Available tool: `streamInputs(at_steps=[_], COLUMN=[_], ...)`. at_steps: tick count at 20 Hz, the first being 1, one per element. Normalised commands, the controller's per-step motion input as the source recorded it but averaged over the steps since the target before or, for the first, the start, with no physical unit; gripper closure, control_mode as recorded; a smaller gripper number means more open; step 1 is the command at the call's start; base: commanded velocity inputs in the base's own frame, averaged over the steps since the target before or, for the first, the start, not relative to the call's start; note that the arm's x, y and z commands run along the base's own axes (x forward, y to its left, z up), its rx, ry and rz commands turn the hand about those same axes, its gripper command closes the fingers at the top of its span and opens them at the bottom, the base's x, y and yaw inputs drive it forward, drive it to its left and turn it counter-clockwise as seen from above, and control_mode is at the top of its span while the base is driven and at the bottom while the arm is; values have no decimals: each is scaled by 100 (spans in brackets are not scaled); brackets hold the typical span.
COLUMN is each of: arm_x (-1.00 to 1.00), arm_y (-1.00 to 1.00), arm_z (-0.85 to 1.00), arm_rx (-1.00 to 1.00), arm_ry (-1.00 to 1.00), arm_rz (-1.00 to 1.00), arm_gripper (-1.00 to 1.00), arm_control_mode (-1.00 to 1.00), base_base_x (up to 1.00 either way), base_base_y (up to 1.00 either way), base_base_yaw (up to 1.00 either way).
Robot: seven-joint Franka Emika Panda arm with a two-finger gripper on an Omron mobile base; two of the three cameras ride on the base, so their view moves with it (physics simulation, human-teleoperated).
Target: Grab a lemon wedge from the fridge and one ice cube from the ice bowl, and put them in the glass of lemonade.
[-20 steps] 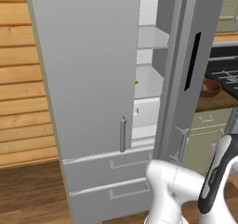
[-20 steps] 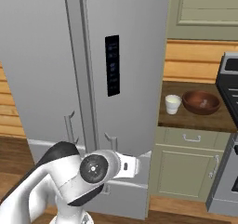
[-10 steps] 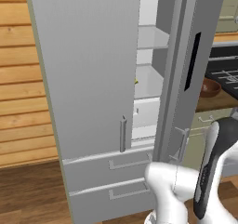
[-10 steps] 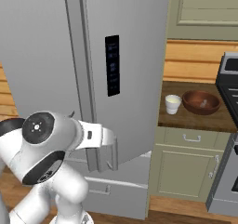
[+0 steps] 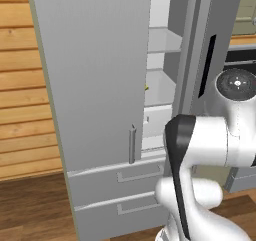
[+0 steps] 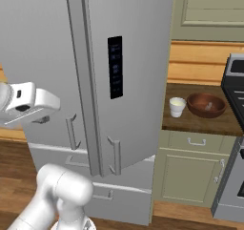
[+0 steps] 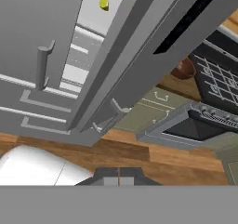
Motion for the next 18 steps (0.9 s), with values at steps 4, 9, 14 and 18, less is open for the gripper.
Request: streamInputs(at_steps=[4,9,14,18], arm_x=[8,61,97,78], arm_y=[34,41,5,0], arm_z=[-6,-25,-3,0], arm_rx=[-3,-4,-12,-17], arm_ry=[-3,-2,4,3], arm_rz=[0,0,0,-1], arm_gripper=[100,-100,-100,-100], arm_control_mode=[-100,-100,-100,-100], base_base_x=[0,0,0,0], base_base_y=[0,0,0,0], base_base_yaw=[0,0,0,0])
